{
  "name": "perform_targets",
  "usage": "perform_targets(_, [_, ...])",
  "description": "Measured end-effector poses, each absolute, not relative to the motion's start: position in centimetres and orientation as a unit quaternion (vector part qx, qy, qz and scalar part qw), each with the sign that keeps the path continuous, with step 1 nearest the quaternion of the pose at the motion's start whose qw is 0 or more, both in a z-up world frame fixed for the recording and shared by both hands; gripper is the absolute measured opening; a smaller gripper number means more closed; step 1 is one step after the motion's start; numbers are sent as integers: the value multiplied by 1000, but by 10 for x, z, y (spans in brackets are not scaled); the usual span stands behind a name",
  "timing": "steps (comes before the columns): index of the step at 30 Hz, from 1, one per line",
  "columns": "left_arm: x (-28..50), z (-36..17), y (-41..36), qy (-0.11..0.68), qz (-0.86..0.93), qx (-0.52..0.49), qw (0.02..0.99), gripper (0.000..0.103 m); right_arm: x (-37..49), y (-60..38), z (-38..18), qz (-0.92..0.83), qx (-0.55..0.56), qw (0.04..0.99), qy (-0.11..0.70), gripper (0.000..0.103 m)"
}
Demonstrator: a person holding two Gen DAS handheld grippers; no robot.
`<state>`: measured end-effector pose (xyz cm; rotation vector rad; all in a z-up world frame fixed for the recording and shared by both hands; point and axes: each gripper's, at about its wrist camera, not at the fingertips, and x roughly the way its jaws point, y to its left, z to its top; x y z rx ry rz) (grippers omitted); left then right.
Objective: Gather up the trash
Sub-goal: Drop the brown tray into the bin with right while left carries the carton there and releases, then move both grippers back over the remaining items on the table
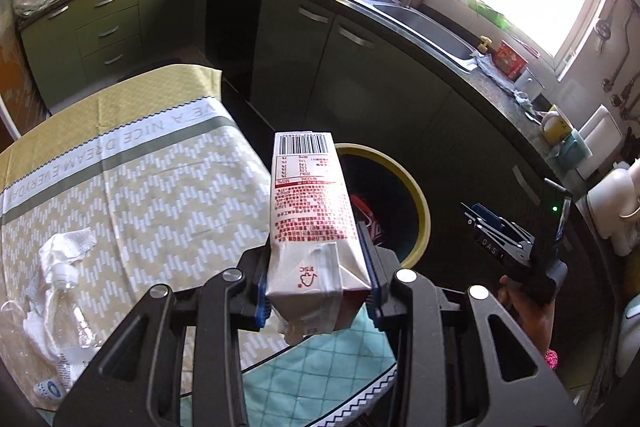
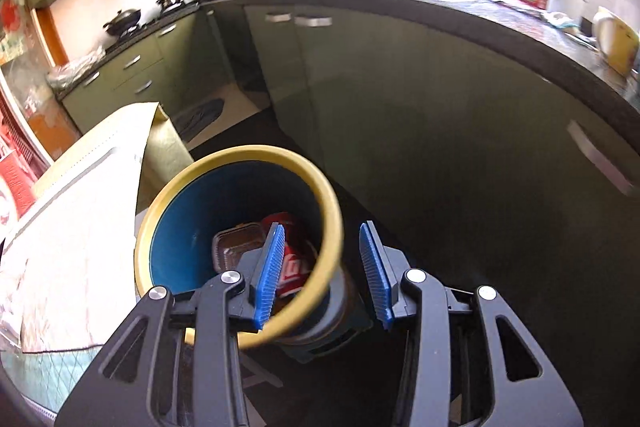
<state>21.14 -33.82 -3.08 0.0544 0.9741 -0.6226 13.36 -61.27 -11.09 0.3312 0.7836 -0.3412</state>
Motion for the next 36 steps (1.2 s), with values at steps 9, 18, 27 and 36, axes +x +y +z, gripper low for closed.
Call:
perform_targets(9, [240, -92, -459, 504, -312, 75, 802, 34, 75, -627, -103, -167, 186, 898, 361, 41])
perform_targets(18, [262, -114, -493, 504, -282, 89, 812, 63, 70, -625, -103, -162, 190, 898, 363, 41])
perform_targets(27, [218, -63, -411, 469, -293, 52, 832, 63, 85, -596, -90, -135, 166, 906, 365, 41])
perform_targets(36, [171, -27, -260, 438, -229, 20, 869, 67, 138, -470, -69, 63, 119, 902, 411, 41])
